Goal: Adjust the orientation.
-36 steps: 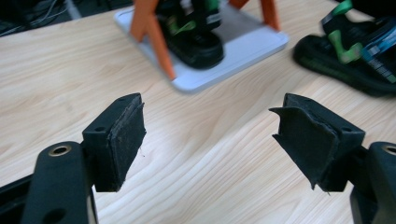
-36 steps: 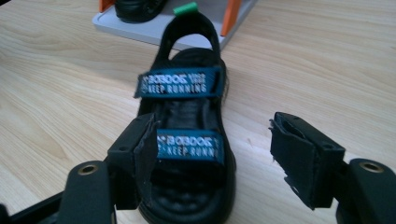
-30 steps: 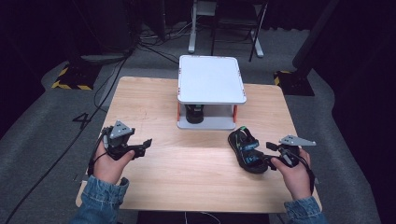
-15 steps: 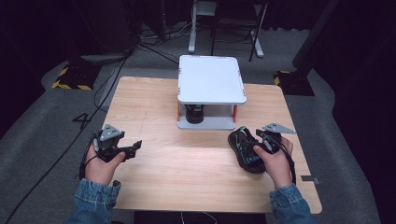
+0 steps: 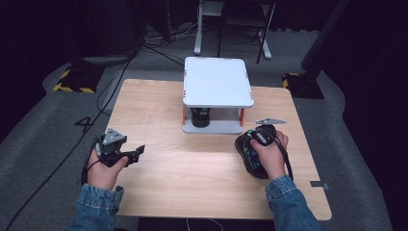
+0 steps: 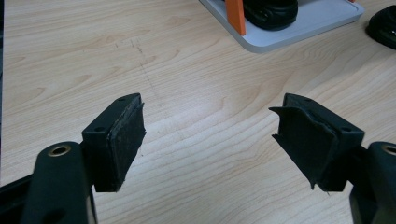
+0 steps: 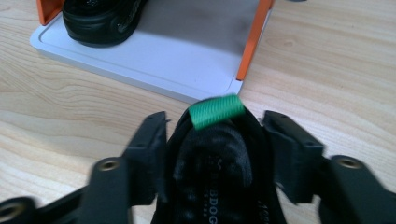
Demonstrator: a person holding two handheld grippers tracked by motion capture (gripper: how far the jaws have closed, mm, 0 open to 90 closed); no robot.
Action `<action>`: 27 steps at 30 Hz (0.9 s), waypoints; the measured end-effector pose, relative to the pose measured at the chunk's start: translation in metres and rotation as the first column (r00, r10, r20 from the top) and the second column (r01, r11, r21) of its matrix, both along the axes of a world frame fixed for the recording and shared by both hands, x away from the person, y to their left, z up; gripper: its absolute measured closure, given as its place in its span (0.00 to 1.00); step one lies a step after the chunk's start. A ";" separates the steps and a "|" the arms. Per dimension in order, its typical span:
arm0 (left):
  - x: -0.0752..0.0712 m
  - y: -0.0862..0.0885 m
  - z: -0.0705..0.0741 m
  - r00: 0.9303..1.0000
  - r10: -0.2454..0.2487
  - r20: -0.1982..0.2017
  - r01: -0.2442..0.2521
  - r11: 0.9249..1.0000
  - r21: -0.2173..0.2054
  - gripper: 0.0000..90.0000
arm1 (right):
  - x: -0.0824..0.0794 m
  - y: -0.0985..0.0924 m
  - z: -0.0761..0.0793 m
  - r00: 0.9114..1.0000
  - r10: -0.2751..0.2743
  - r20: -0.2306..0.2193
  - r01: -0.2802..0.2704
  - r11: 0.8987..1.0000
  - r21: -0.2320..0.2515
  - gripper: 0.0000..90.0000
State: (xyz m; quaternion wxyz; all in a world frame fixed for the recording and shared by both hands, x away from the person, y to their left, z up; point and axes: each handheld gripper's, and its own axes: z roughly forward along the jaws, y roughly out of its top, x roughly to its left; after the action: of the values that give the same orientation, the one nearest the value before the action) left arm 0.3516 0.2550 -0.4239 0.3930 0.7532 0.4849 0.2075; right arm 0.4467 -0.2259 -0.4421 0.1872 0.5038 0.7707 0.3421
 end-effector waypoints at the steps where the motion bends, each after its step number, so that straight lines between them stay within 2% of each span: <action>1: 0.000 0.000 0.000 1.000 0.004 -0.002 -0.004 1.000 -0.002 0.26 | 0.000 -0.001 0.001 1.000 0.010 -0.010 -0.010 1.000 -0.001 0.66; 2: 0.001 -0.001 0.000 1.000 0.003 -0.001 -0.003 1.000 -0.001 0.26 | 0.000 -0.002 0.002 1.000 0.021 -0.017 -0.021 1.000 -0.006 0.74; 4: 0.001 -0.001 0.000 1.000 -0.002 -0.003 0.002 1.000 -0.001 0.26 | 0.001 -0.004 0.004 0.999 0.028 -0.035 -0.029 1.000 -0.009 0.82; 8: 0.002 -0.001 0.000 1.000 -0.006 0.001 0.006 1.000 0.001 0.26 | -0.001 -0.006 0.007 0.998 0.039 -0.051 -0.039 0.999 -0.002 0.88; 10: 0.002 -0.001 0.000 1.000 -0.005 -0.001 0.005 1.000 -0.003 0.26 | -0.002 -0.008 0.010 0.998 0.043 -0.045 -0.043 0.999 0.009 0.88; 13: 0.002 -0.001 -0.001 1.000 0.000 -0.002 0.000 1.000 -0.001 0.26 | -0.003 -0.009 0.018 0.998 0.069 -0.012 -0.069 0.997 0.019 0.89; 16: 0.003 -0.002 -0.002 1.000 -0.004 -0.009 0.004 1.000 0.002 0.26 | -0.003 -0.004 0.027 0.990 0.138 0.041 -0.138 0.990 0.014 0.88; 18: 0.003 -0.003 -0.003 1.000 -0.009 -0.011 0.009 1.000 0.004 0.26 | -0.003 0.002 0.033 0.977 0.198 0.079 -0.199 0.980 0.001 0.88; 20: 0.003 -0.003 -0.003 1.000 -0.007 -0.013 0.007 1.000 0.005 0.26 | -0.002 0.010 0.038 0.961 0.262 0.089 -0.261 0.965 -0.022 0.86; 21: 0.003 -0.003 -0.003 1.000 -0.006 -0.014 0.006 1.000 0.007 0.26 | -0.002 0.016 0.040 0.949 0.300 0.100 -0.298 0.954 -0.036 0.86; 23: 0.003 -0.002 -0.004 1.000 -0.006 -0.013 0.006 1.000 0.005 0.26 | -0.005 0.027 0.042 0.918 0.378 0.122 -0.374 0.926 -0.054 0.85; 25: 0.003 -0.002 -0.004 1.000 -0.003 -0.016 0.003 1.000 0.002 0.26 | -0.008 0.038 0.043 0.890 0.437 0.131 -0.434 0.899 -0.049 0.84; 27: 0.004 -0.002 -0.005 1.000 -0.003 -0.019 0.003 1.000 0.000 0.26 | -0.013 0.048 0.042 0.856 0.498 0.142 -0.495 0.867 -0.056 0.83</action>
State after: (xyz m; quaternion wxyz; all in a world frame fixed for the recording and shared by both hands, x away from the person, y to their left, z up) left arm 0.3551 0.2534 -0.4288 0.3886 0.7559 0.4876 0.1996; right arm 0.4340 -0.1776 -0.4003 0.1549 0.2593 0.8609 0.4094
